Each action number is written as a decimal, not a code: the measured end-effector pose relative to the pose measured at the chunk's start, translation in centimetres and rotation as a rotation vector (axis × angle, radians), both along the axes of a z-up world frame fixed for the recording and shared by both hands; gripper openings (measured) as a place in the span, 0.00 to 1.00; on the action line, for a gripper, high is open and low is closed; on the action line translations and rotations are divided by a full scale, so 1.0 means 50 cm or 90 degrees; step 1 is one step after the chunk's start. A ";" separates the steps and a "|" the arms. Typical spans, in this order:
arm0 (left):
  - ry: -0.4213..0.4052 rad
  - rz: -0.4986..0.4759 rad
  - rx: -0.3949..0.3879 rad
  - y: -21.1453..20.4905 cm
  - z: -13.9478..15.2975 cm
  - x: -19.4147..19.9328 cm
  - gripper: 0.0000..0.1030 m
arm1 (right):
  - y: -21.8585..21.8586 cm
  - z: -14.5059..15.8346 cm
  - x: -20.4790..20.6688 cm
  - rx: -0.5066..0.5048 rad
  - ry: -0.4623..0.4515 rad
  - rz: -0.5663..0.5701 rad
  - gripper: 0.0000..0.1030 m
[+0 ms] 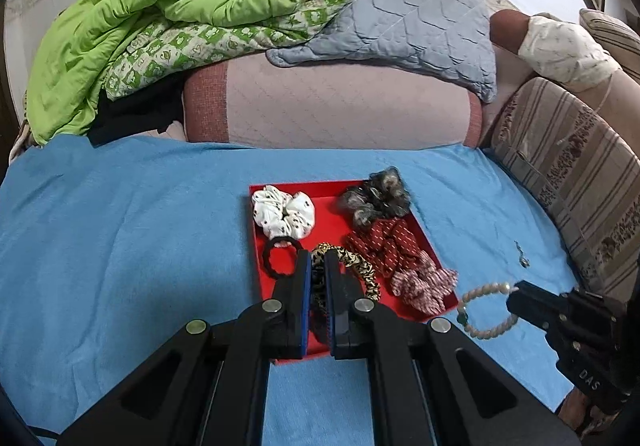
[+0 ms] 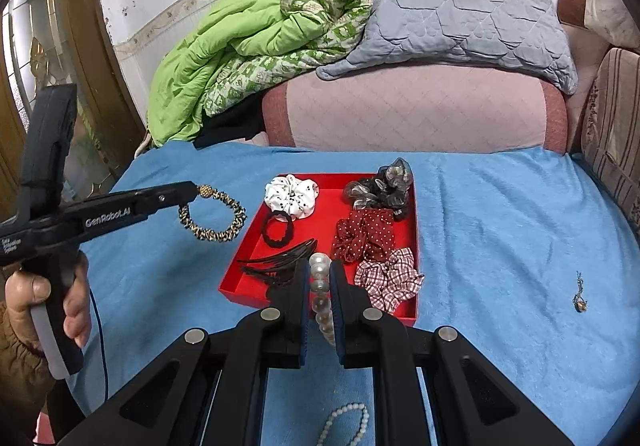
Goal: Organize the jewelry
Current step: 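Release the leopard bracelet into the tray while the right tool carries the pearl bracelet, then open the right tool to drop the pearl bracelet into the tray, then move both tools back toward the pale green bead bracelet on the towel, then grasp the pale green bead bracelet with the right tool and lift it, then carry the bead bracelet over the red tray with the right tool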
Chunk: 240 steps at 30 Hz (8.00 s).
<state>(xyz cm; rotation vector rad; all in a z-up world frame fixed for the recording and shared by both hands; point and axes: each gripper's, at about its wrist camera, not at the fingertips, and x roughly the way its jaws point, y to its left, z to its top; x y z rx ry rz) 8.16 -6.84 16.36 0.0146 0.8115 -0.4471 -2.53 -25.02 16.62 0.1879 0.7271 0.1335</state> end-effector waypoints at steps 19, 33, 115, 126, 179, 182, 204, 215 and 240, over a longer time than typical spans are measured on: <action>0.057 0.001 0.014 -0.053 -0.080 0.143 0.06 | 0.089 -0.095 0.094 0.025 -0.021 -0.018 0.11; 0.067 -0.053 0.038 -0.165 -0.090 0.182 0.06 | 0.093 -0.146 0.107 0.028 -0.020 -0.016 0.11; 0.101 -0.042 0.093 -0.112 -0.186 -0.199 0.49 | -0.018 -0.245 -0.202 -0.006 0.177 -0.071 0.47; 0.088 -0.004 0.094 -0.060 -0.180 -0.196 0.49 | 0.063 -0.258 -0.183 -0.001 0.185 0.008 0.32; 0.144 -0.092 0.079 -0.165 -0.283 -0.295 0.05 | 0.003 -0.260 -0.115 -0.007 0.162 0.027 0.06; 0.141 -0.092 0.069 -0.158 -0.264 -0.306 0.05 | 0.004 -0.240 -0.125 0.000 0.147 0.023 0.06; 0.024 -0.060 0.089 -0.113 -0.094 -0.408 0.05 | 0.043 -0.095 -0.214 0.006 0.046 0.023 0.06; -0.019 -0.040 0.090 -0.083 -0.038 -0.453 0.05 | 0.073 -0.036 -0.251 -0.005 0.003 0.031 0.06; -0.108 -0.007 0.046 0.002 0.093 -0.487 0.05 | 0.151 0.107 -0.293 -0.026 -0.090 0.053 0.06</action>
